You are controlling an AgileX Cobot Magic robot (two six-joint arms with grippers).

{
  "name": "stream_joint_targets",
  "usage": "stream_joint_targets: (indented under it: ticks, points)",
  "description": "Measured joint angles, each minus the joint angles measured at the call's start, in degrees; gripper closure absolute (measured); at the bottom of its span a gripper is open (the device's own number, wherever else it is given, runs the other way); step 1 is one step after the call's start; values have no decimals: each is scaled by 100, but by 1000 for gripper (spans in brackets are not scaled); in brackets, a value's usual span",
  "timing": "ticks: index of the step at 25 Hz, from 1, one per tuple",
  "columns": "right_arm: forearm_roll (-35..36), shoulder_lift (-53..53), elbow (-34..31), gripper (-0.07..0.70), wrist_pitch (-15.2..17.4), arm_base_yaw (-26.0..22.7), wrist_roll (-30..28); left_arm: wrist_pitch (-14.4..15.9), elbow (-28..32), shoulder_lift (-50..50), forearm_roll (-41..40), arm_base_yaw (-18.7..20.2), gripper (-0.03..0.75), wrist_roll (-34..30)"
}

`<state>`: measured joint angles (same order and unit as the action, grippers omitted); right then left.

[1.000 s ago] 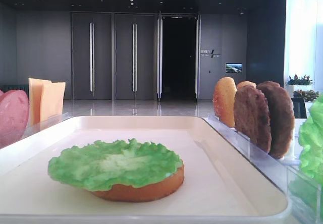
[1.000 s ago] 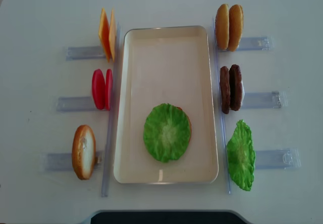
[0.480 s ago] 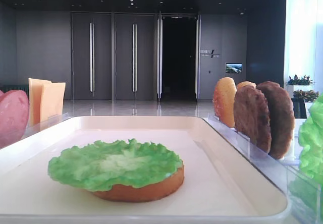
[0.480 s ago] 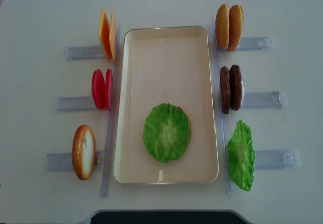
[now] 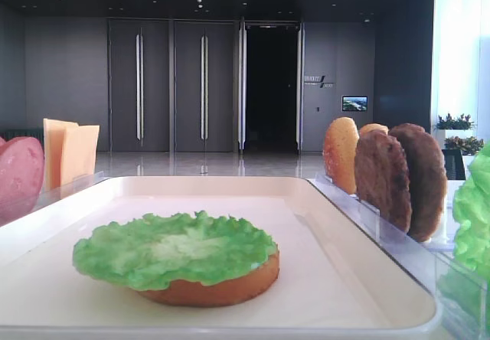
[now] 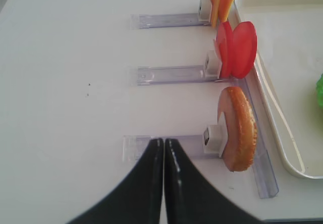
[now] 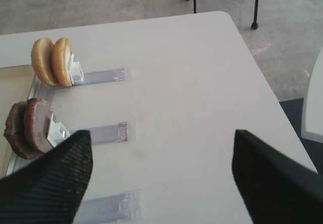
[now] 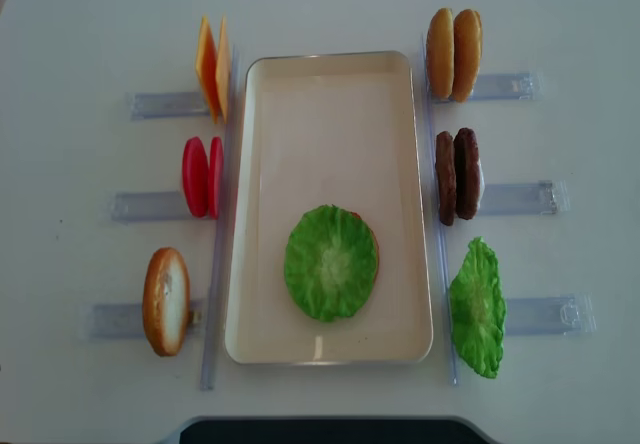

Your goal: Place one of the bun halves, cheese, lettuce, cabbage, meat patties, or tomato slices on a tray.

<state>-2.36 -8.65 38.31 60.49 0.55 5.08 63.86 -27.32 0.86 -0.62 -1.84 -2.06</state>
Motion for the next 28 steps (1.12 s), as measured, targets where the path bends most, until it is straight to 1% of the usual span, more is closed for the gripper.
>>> stream_joint_targets:
  ticks: [3, 6, 11, 15, 19, 24, 28]
  points:
    - [77, 453, -179, 89, 21, 0, 0, 0, 0, 0, 0, 0, 715, 0]
    - [85, 761, -205, 89, 28, 0, -12, 0, 0, 0, 0, 0, 715, 0]
    - [85, 892, -228, 89, 55, 0, -60, 0, 0, 0, 0, 0, 715, 0]
    - [85, 894, -249, 89, 307, 0, -60, 0, 0, 0, 0, 0, 715, 0]
    - [133, 912, -467, 91, 585, 0, -60, 0, 0, 0, 0, 0, 715, 0]
    - [236, 912, -874, 90, 546, 0, -60, 0, 0, 0, 0, 0, 715, 0]
    - [236, 913, -915, 90, 504, 0, -86, 0, 0, 0, 0, 0, 715, 0]
